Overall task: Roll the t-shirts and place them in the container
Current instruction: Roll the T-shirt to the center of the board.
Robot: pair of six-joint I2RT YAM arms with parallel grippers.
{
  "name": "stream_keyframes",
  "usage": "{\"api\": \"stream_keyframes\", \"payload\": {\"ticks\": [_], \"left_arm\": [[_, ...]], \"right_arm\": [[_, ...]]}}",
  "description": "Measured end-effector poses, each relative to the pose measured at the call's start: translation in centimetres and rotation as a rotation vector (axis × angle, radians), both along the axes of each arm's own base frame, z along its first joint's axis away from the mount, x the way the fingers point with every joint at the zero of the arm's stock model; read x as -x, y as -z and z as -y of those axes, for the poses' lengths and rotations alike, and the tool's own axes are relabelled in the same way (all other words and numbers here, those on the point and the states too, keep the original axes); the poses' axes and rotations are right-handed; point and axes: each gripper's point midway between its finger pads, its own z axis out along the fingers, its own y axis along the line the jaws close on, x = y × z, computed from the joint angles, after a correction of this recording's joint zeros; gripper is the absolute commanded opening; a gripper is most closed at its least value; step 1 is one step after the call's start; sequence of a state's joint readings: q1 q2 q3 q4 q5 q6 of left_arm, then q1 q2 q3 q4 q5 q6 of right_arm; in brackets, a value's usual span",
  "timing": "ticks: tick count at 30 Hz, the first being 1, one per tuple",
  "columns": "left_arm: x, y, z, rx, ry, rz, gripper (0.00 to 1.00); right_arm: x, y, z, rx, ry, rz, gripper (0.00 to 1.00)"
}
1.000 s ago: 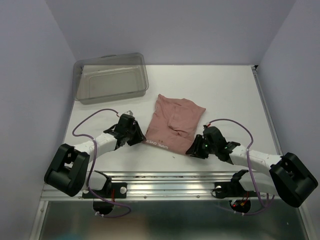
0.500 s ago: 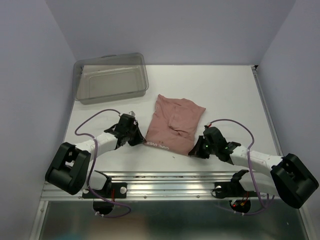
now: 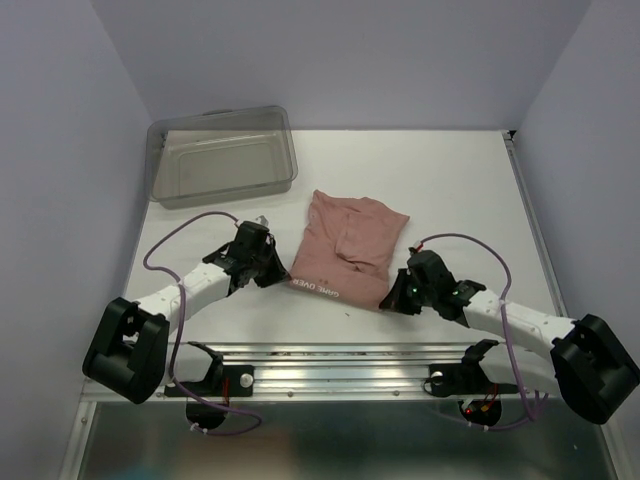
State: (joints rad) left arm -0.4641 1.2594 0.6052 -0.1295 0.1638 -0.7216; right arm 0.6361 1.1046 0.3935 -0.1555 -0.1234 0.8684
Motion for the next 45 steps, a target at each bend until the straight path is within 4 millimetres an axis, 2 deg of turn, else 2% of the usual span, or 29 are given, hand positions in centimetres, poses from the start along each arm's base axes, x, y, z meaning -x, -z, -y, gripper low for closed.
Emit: {"api": "stream_keyframes", "payload": {"ticks": [6,14,16,17,18,20,24,28,31,32,35,36,38,41,45], "left_arm": [[0.2,0.1,-0.2,-0.012,-0.004,-0.016,0.00],[0.1,-0.3,-0.2,-0.013,-0.005,-0.015,0.00],[0.1,-0.3,-0.2,-0.013,-0.005,-0.015,0.00],[0.1,-0.3,-0.2,-0.013,-0.005,-0.015,0.00],[0.1,-0.3,-0.2,-0.014,-0.006,-0.015,0.00],[0.0,-0.3,-0.2,-0.017,-0.008,-0.015,0.00],[-0.2,0.1,-0.6,-0.035,-0.022,-0.017,0.00],[-0.8,0.6,-1.2,-0.058,-0.049,-0.030,0.00],[-2.0,0.7,-1.6,-0.070,-0.073,-0.025,0.01],[-2.5,0.9,-1.7,-0.073,-0.082,-0.025,0.16],[-3.2,1.6,-2.2,-0.080,-0.102,-0.039,0.36],[-3.3,1.8,-2.3,-0.084,-0.102,-0.043,0.50],[-3.3,1.8,-2.5,-0.089,-0.109,-0.043,0.61],[-3.6,1.1,-3.1,-0.095,-0.127,-0.024,0.62],[-4.4,-1.9,-5.0,-0.116,-0.179,0.035,0.62]], "right_arm": [[-0.3,-0.9,-0.2,0.010,-0.021,0.015,0.01],[-0.1,-0.9,0.1,0.034,-0.045,0.016,0.03],[-0.2,-1.0,0.1,0.040,-0.054,0.020,0.07],[-0.2,-1.2,0.0,0.041,-0.064,0.024,0.17],[-0.2,-1.3,-0.1,0.042,-0.074,0.024,0.22],[-0.2,-1.3,-0.2,0.050,-0.097,0.019,0.25],[-0.2,-1.7,-0.3,0.082,-0.135,0.016,0.43],[-1.1,-3.3,-0.4,0.117,-0.162,0.060,0.45],[-2.3,-5.5,-0.8,0.146,-0.185,0.128,0.45],[-2.8,-6.1,-1.0,0.158,-0.193,0.156,0.48],[-3.6,-7.8,-1.8,0.229,-0.230,0.225,0.51],[-3.7,-8.3,-2.6,0.267,-0.266,0.255,0.54],[-4.0,-9.0,-3.9,0.320,-0.312,0.300,0.59],[-4.0,-9.9,-6.5,0.415,-0.416,0.396,0.63],[-3.9,-9.9,-9.0,0.551,-0.542,0.505,0.69]]}}
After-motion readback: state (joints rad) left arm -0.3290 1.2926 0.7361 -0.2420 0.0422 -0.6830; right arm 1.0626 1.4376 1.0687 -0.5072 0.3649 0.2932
